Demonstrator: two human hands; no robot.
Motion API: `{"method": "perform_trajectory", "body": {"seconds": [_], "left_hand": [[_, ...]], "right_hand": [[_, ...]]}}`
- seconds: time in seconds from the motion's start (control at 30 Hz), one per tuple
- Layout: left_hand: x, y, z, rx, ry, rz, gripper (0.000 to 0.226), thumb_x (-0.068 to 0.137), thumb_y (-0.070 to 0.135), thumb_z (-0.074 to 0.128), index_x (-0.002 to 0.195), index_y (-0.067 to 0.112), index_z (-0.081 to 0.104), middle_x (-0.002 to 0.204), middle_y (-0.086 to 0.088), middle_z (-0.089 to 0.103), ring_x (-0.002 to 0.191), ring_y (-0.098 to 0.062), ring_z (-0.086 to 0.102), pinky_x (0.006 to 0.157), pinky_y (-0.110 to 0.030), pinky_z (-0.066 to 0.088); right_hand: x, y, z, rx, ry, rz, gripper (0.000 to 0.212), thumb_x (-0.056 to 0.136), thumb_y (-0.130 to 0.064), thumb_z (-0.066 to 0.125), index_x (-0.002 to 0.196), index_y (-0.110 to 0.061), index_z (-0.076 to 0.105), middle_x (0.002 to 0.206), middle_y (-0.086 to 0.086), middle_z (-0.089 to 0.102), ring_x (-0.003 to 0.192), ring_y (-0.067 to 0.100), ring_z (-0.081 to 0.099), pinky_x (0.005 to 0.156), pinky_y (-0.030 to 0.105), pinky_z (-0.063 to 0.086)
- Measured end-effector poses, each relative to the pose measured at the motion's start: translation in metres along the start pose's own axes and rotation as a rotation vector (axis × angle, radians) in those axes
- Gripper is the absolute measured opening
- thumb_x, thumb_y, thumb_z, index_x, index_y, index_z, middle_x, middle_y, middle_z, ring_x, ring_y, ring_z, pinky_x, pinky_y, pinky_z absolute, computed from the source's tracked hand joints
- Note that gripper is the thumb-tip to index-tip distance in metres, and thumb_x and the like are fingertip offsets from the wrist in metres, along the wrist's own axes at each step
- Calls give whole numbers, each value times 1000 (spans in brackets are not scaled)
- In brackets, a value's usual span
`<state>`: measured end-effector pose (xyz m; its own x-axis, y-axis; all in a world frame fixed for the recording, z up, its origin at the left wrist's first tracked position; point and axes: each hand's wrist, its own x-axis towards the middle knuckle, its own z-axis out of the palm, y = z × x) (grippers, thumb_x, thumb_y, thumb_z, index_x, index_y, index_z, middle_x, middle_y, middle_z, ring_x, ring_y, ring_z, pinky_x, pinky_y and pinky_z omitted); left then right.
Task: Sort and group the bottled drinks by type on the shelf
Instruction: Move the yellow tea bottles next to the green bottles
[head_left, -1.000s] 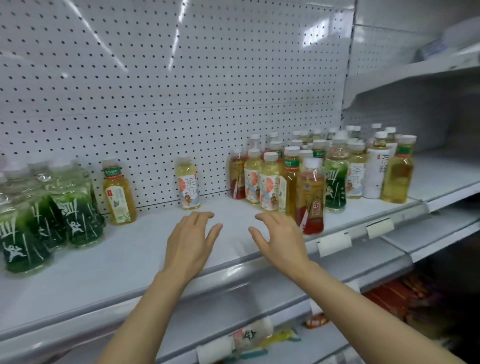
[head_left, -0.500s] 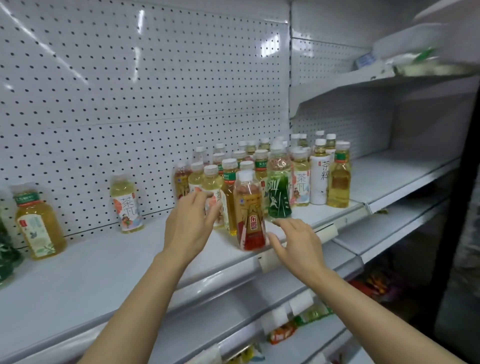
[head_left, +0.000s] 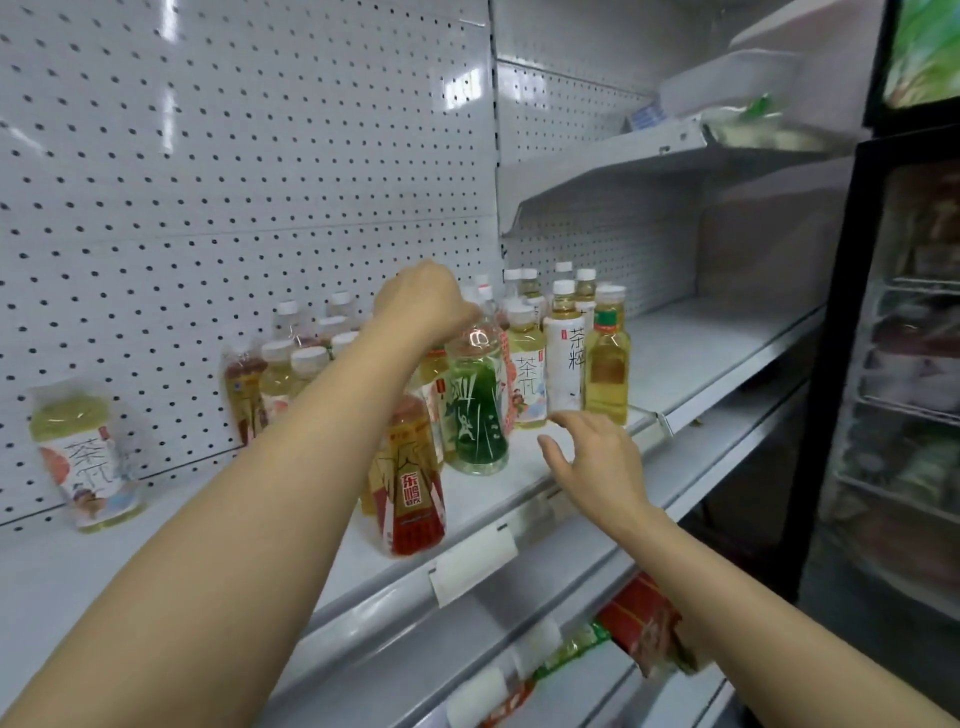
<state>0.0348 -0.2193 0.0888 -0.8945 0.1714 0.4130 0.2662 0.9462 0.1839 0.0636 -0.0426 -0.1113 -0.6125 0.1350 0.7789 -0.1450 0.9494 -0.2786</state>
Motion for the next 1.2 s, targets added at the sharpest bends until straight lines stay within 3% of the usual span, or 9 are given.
{"method": "perform_trajectory", "body": {"seconds": [0.07,0.13,0.23,0.3,0.6,0.77,0.9,1.07,1.2], "left_hand": [[17,17,19,7,-97,-52,35,89,41,64,84,7,59,109,-10,64,91,-26,62,76,-34,53],[29,24,43,-94,-115,-179,44,85,34,69,116,4,60,122,-13,61,101,-28,64,81,-37,57],[25,26,83,-309,-68,-369,93,81,25,77,150,2,19,122,-16,58,101,-32,63,73,-39,58],[17,28,112,-394,-7,-457,100,80,22,79,148,6,7,113,-17,59,98,-34,63,80,-43,58],[3,41,139,-626,320,-544,95,70,33,86,141,8,29,132,-14,54,116,-35,59,92,-51,53],[-18,59,115,-803,499,-409,100,59,62,81,140,18,43,134,-3,59,122,-25,57,101,-52,48],[-37,69,97,-892,570,-338,71,70,51,81,128,20,55,112,9,66,103,-13,64,94,-43,54],[-59,68,87,-1011,578,-294,65,62,64,77,114,27,63,105,7,73,97,-15,70,87,-47,57],[-80,65,76,-1068,581,-236,52,72,59,75,114,32,63,108,6,73,100,-18,71,88,-50,57]], "right_hand": [[7,17,1,2,4,18,27,84,-28,68,105,-11,70,97,7,72,91,30,65,73,37,52],[15,35,2,2,1,25,27,84,-28,69,105,-11,70,97,8,72,92,31,65,73,37,51],[28,63,3,4,-18,36,29,86,-30,67,108,-11,69,98,8,71,94,30,63,75,37,48],[38,85,4,8,-41,62,32,87,-30,66,112,-11,64,104,9,68,99,30,60,77,38,48],[84,152,30,521,-248,378,89,71,-42,79,140,-14,30,138,9,41,123,26,46,102,46,43],[100,151,44,760,-364,438,77,71,-33,82,133,-18,41,122,-1,57,106,14,55,97,38,48],[98,149,44,799,-304,445,69,64,-39,86,117,-23,45,111,-4,60,101,16,60,92,39,51],[87,123,19,1050,-258,378,65,74,-33,81,128,-21,48,115,-9,59,106,10,58,93,33,50],[76,92,-11,1244,-327,320,72,71,-51,77,132,-24,50,125,0,62,111,19,62,89,41,55]]}}
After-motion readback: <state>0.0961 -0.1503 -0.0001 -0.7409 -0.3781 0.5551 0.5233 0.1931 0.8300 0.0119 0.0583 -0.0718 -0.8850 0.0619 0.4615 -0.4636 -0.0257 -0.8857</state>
